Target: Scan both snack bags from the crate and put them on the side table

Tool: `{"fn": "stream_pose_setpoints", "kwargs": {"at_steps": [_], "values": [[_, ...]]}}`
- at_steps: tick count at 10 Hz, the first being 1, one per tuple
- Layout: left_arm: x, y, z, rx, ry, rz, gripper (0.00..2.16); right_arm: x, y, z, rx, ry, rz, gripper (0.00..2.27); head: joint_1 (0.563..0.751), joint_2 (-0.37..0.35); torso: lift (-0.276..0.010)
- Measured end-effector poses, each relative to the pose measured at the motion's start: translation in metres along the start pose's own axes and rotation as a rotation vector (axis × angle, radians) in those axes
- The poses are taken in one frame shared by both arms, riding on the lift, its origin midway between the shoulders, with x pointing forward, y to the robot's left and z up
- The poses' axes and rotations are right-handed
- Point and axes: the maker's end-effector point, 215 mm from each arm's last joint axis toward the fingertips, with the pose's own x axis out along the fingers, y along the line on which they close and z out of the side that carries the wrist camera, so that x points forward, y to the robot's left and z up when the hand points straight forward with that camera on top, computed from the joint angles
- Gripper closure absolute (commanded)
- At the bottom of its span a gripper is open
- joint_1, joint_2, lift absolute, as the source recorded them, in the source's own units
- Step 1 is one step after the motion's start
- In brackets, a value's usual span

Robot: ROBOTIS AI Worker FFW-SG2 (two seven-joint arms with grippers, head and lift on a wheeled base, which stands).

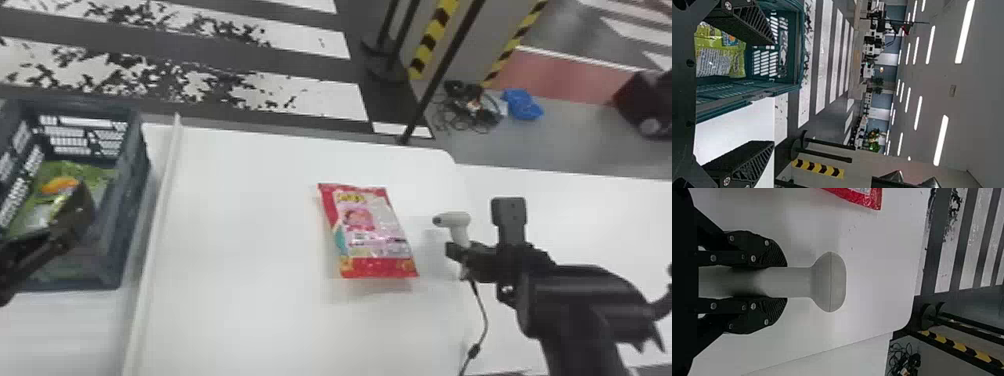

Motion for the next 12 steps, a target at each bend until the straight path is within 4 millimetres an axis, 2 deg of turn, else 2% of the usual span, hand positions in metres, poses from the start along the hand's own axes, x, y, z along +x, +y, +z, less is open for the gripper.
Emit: {"fn": "stream_pose_setpoints", "kwargs": {"at_steps": [4,5,6,7,10,12], "values": [[0.001,0.001,0.001,0.002,-0.002,0.002,0.10,0.017,0.001,-0.009,-0.009,0.002,-0.002,2.24,0.695,-0.299,-0.087],[0.001,0.001,0.001,0.002,-0.002,0.002,0.10,0.018,0.001,-0.009,-0.010,0.002,-0.003,1.80,0.695,-0.298,-0.087],[0.001,0.001,0.001,0.002,-0.003,0.002,0.10,0.018,0.003,-0.009,-0.009,0.001,-0.002,0.79,0.695,-0.296,-0.087],[0.001,0.001,0.002,0.002,-0.003,0.002,0.10,0.019,0.004,-0.009,-0.004,0.000,0.003,0.04,0.695,-0.294,-0.087],[0.001,0.001,0.000,-0.001,-0.002,0.002,0.10,0.018,0.002,-0.010,0.010,-0.001,0.000,0.04,0.695,-0.294,-0.087],[0.001,0.002,0.001,-0.001,-0.002,0.004,0.10,0.002,-0.001,0.001,0.061,-0.043,0.011,0.07,0.695,-0.298,-0.087]]}}
